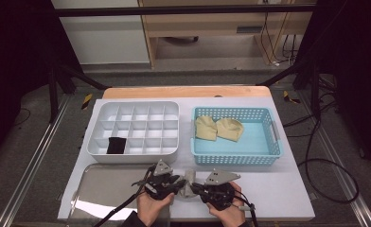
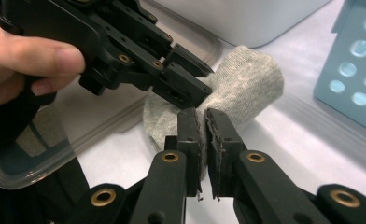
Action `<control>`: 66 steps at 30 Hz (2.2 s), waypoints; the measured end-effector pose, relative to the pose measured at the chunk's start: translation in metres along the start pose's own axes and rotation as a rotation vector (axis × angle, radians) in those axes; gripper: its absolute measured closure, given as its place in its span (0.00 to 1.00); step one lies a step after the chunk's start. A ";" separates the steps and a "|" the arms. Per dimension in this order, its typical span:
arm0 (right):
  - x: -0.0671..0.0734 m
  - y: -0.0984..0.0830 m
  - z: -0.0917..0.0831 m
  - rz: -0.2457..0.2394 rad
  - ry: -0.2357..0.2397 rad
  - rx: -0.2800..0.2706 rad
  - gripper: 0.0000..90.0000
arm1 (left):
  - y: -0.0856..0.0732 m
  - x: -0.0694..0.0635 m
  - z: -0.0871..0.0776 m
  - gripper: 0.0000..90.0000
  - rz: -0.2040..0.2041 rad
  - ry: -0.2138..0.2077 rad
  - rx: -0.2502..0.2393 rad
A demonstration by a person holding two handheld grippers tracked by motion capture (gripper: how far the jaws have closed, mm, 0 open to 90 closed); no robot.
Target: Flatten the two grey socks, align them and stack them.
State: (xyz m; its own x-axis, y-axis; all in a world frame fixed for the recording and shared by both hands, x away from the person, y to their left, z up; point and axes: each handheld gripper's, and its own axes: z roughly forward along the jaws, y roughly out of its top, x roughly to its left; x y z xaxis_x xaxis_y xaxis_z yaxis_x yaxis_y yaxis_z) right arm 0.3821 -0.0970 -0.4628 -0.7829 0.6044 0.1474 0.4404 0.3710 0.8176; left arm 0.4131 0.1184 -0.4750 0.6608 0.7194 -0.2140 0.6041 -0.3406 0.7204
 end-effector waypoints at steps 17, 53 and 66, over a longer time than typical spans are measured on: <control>0.007 0.004 0.014 -0.037 0.050 0.030 0.94 | 0.001 0.006 -0.011 0.84 0.021 0.003 -0.009; 0.014 0.003 0.017 -0.004 0.083 -0.035 0.86 | 0.009 0.012 -0.022 0.60 0.022 0.031 -0.066; 0.010 -0.003 0.022 0.047 0.106 -0.047 0.94 | 0.001 0.015 -0.021 0.62 0.036 0.055 -0.034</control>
State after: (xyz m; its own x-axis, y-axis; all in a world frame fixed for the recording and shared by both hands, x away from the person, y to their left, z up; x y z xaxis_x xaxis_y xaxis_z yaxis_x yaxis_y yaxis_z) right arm 0.3824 -0.0771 -0.4761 -0.8049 0.5416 0.2425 0.4590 0.3092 0.8329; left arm 0.4145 0.1418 -0.4637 0.6557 0.7396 -0.1521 0.5644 -0.3463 0.7494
